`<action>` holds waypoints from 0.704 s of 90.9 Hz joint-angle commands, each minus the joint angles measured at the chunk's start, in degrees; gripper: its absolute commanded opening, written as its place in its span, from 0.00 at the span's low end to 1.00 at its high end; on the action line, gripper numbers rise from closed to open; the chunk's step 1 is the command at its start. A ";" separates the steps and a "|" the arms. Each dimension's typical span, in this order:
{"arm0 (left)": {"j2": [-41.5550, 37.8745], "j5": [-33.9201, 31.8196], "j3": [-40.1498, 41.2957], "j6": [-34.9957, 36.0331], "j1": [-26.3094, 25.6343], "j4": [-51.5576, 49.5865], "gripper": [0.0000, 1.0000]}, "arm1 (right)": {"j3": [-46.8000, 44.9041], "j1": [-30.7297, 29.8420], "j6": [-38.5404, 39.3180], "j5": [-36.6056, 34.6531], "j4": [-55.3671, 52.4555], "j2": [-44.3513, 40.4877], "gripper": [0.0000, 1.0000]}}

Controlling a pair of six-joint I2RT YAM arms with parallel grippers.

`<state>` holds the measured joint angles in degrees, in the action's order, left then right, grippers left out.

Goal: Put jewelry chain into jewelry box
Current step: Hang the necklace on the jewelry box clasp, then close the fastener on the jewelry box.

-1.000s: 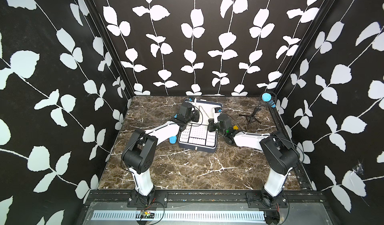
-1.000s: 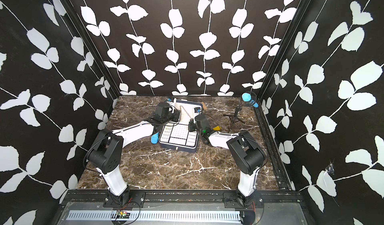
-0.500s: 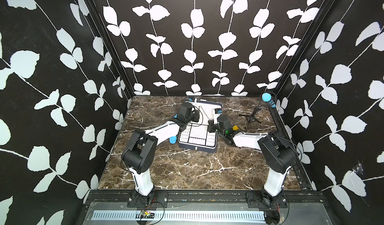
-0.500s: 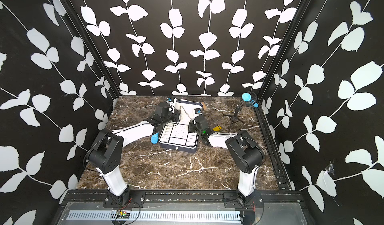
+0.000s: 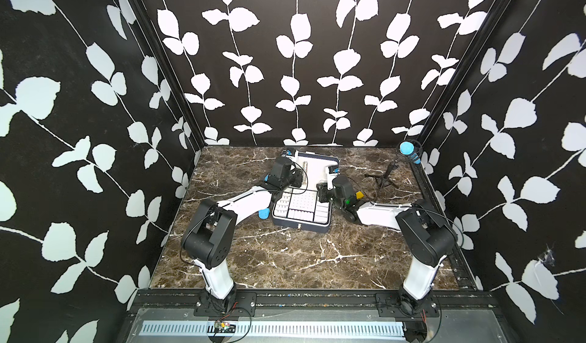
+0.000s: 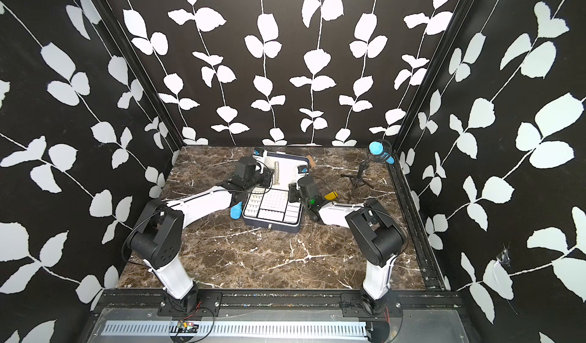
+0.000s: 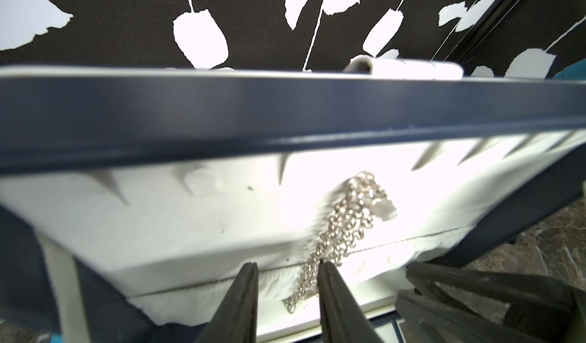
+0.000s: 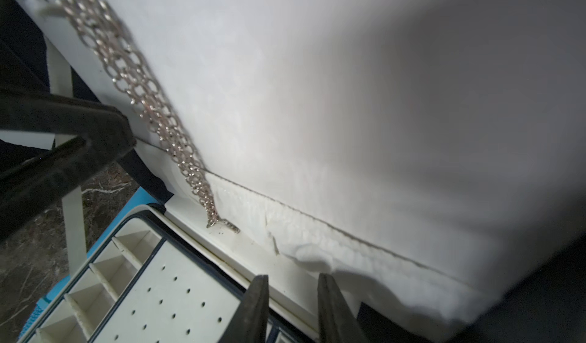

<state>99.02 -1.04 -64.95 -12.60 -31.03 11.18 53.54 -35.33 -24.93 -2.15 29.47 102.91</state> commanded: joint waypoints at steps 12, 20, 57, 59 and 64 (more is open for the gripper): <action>-9.05 -2.22 2.89 0.03 0.26 -5.05 0.39 | -1.71 0.18 2.87 2.60 -3.76 -9.04 0.45; -12.27 -3.77 3.17 -0.82 0.31 -9.84 0.41 | -1.69 0.18 5.08 5.11 -7.54 -13.12 0.47; -19.06 -7.20 4.79 -12.77 0.97 -36.35 0.46 | 12.92 0.17 33.01 11.79 -41.04 -24.75 0.52; -18.94 -7.24 5.26 -12.90 0.97 -36.02 0.46 | 14.36 0.18 35.12 11.53 -42.34 -24.71 0.52; -18.31 -7.90 6.05 -13.17 0.98 -36.03 0.46 | 18.31 0.26 40.37 11.34 -45.93 -24.08 0.54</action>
<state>81.30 -8.60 -61.60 -23.24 -30.33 -20.10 65.08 -35.33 1.37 9.26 -6.90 79.40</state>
